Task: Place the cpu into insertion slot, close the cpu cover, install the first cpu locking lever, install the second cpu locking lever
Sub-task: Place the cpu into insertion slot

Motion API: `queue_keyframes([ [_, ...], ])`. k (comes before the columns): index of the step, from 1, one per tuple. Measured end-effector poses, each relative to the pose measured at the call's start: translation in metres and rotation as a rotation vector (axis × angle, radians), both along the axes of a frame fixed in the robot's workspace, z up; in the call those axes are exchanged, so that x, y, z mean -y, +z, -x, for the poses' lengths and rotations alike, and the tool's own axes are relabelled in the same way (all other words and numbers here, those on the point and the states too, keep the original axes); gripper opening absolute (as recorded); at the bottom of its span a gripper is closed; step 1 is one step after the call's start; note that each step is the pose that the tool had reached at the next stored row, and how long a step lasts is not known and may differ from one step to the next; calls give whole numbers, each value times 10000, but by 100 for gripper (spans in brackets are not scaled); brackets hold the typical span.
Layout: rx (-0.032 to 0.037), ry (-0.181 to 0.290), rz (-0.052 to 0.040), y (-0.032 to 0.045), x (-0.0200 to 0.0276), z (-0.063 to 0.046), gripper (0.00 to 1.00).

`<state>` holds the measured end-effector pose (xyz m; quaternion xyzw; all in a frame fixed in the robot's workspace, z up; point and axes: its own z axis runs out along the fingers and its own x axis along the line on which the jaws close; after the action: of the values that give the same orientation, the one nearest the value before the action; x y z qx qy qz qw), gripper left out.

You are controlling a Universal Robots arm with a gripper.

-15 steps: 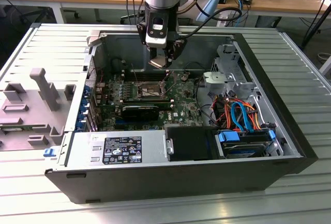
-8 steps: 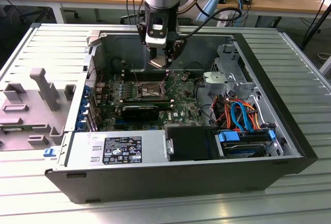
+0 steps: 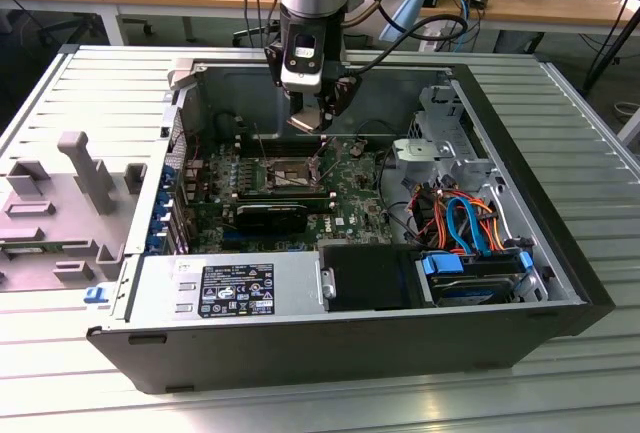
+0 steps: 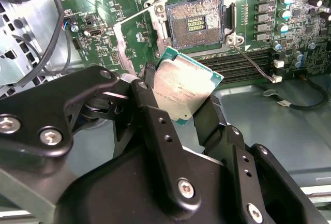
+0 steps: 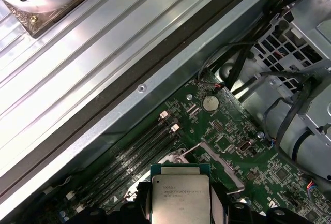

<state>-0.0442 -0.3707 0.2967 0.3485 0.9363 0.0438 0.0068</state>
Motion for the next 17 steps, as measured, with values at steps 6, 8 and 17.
queue_keyframes([
  [6,0,-30,1,-1,0,0,54],
  [8,0,-43,1,-1,0,0,54],
  [17,0,-81,3,-1,0,0,54],
])
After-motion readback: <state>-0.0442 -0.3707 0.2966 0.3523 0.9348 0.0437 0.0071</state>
